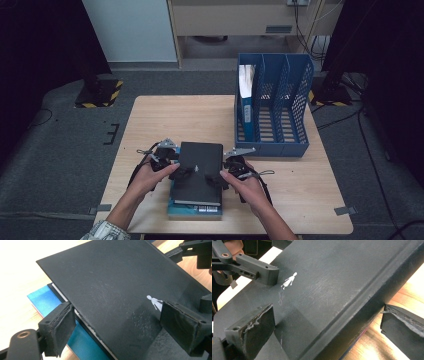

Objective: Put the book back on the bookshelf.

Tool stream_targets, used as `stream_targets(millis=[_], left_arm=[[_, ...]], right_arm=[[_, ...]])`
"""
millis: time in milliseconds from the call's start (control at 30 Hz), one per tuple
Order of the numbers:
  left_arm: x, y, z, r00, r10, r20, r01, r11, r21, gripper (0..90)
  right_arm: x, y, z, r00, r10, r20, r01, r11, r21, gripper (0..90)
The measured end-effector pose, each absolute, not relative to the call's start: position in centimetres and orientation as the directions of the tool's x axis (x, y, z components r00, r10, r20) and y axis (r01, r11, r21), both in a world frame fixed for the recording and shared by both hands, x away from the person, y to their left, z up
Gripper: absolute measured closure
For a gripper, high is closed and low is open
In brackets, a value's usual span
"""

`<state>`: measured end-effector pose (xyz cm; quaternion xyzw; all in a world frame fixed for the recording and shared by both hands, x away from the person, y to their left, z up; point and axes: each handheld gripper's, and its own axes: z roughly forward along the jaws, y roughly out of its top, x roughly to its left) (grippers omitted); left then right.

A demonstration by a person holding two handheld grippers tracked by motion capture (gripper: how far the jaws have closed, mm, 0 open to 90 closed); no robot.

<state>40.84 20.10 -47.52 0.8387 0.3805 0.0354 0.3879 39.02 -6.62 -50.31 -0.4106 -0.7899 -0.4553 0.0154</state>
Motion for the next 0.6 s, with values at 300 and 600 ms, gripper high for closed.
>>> stream_targets(millis=[300,600], left_arm=[[41.11,19.97,-47.51,0.711,0.66,-0.244,0.615,-0.415,0.67,12.2],[41.37,19.9,-47.46,0.72,0.651,-0.24,0.609,-0.428,0.667,12.2]], right_arm=[[39.49,-6.87,-50.71,-0.65,0.62,0.44,0.685,0.227,0.693,0.1],[39.83,-7.03,-50.98,-0.632,0.613,0.473,0.707,0.207,0.676,0.1]])
